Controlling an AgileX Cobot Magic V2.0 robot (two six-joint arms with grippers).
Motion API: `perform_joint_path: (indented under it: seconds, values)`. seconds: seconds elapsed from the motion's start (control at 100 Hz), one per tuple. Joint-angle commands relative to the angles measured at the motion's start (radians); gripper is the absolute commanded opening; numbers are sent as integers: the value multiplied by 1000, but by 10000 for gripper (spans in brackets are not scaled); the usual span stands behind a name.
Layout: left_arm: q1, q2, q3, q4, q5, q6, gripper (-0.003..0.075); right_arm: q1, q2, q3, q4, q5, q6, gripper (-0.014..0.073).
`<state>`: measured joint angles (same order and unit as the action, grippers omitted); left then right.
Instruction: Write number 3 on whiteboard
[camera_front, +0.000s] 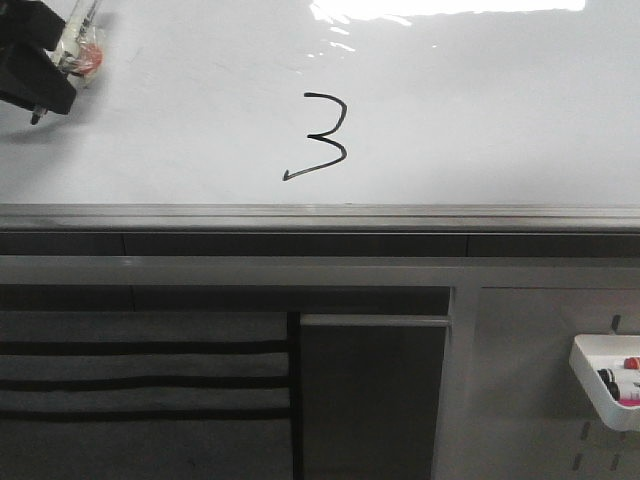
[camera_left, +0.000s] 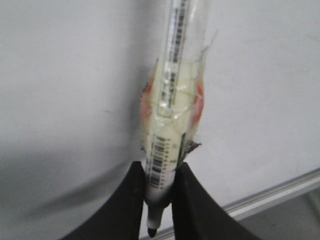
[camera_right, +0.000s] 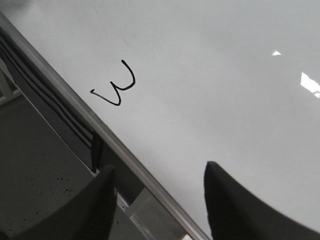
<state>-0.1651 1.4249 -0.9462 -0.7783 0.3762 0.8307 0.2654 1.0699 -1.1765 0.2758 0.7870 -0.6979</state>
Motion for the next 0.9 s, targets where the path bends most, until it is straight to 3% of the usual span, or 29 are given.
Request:
perform_joint_path:
  seconds: [0.0,0.61,0.75,0.89]
  values:
    - [0,-8,-24,-81,-73,-9,-18,-8,-15,-27,17,-54,4,351]
    - [0,26,-24,-94,-88,-9,6,-8,-15,-27,21,-51,4,351]
    - [0,26,-24,-92,-88,-9,164,-8,-15,-27,24,-48,4,351]
    - [0,26,-24,-78,-88,-9,401,-8,-15,-27,27,-42,4,351]
